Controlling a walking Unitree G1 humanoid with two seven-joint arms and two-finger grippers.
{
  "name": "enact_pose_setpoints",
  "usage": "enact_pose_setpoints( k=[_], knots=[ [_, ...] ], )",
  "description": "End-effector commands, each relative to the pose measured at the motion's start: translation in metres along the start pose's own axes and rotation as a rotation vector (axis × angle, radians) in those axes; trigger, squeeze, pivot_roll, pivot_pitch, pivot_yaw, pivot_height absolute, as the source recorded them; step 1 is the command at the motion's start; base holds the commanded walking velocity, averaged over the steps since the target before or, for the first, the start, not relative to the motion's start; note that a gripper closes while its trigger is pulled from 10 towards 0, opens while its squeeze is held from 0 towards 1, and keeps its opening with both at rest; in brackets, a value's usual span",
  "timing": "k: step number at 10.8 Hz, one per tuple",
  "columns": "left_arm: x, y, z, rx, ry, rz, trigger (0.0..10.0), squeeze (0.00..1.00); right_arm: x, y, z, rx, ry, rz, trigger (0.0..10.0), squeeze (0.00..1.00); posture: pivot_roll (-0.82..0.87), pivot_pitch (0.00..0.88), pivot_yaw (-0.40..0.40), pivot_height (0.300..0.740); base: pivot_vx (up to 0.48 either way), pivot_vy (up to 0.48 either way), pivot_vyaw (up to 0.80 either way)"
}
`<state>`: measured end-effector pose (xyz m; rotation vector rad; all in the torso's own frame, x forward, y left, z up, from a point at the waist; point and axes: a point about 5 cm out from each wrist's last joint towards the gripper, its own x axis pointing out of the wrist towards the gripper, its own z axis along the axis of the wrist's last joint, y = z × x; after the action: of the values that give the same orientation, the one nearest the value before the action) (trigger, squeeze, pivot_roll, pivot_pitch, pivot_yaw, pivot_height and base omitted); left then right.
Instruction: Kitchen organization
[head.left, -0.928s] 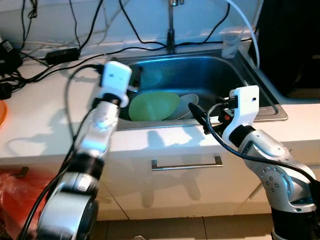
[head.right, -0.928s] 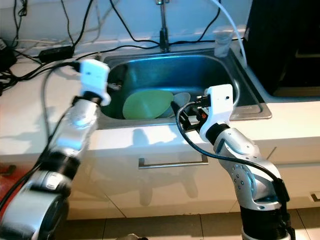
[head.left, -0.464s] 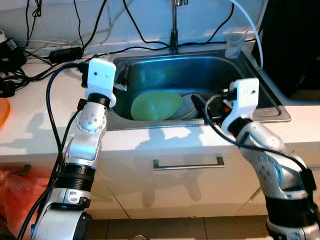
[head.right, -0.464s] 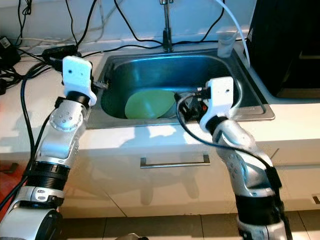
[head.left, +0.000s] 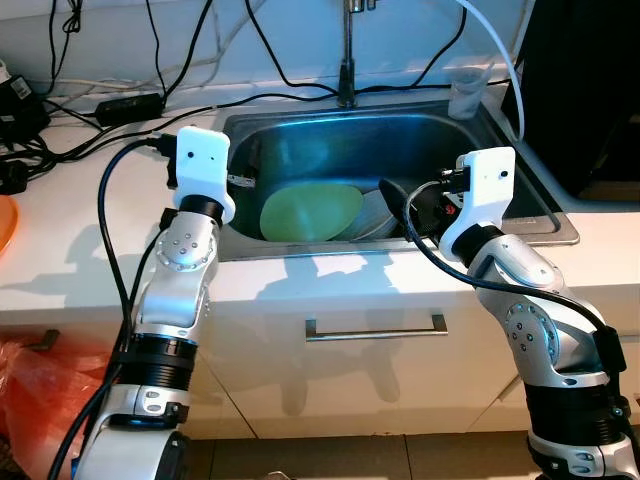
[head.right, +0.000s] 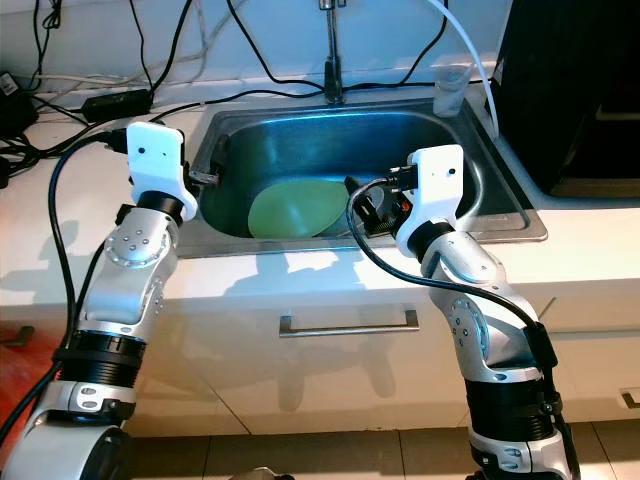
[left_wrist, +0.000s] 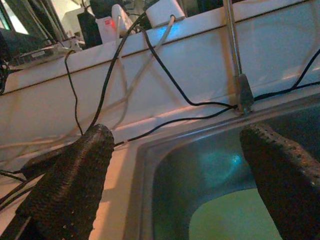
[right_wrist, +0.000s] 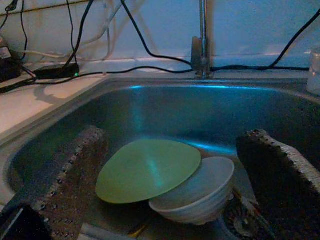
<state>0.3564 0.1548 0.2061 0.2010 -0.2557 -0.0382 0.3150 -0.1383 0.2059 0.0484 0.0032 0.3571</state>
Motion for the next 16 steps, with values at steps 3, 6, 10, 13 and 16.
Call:
enact_pose_setpoints(
  k=[3, 6, 10, 13, 16],
  knots=[
    [-0.005, -0.008, -0.007, -0.041, 0.030, 0.001, 10.0, 0.00, 0.003, 0.000, -0.002, -0.031, -0.009, -0.039, 10.0, 0.00, -0.01, 0.000, 0.077, 0.740, 0.000, 0.000, 0.00],
    [-0.002, 0.004, -0.012, -0.027, 0.051, 0.053, 10.0, 0.00, 0.002, 0.000, -0.003, -0.042, -0.011, -0.051, 10.0, 0.00, -0.01, 0.000, 0.067, 0.740, 0.000, 0.000, 0.46],
    [0.001, 0.013, -0.011, -0.055, 0.056, 0.087, 10.0, 0.00, 0.001, -0.002, -0.006, -0.040, -0.002, -0.058, 10.0, 0.00, -0.01, 0.000, 0.064, 0.740, 0.000, 0.000, 0.00],
    [0.004, 0.008, -0.007, -0.056, 0.050, 0.059, 10.0, 0.00, 0.001, -0.002, -0.007, -0.033, 0.004, -0.064, 10.0, 0.00, -0.01, 0.000, 0.069, 0.740, 0.000, 0.000, -0.41],
    [0.005, 0.010, -0.008, -0.106, 0.076, 0.072, 10.0, 0.00, 0.001, -0.001, -0.006, -0.038, 0.000, -0.061, 10.0, 0.00, -0.01, 0.000, 0.071, 0.740, 0.000, 0.000, 0.00]
  ],
)
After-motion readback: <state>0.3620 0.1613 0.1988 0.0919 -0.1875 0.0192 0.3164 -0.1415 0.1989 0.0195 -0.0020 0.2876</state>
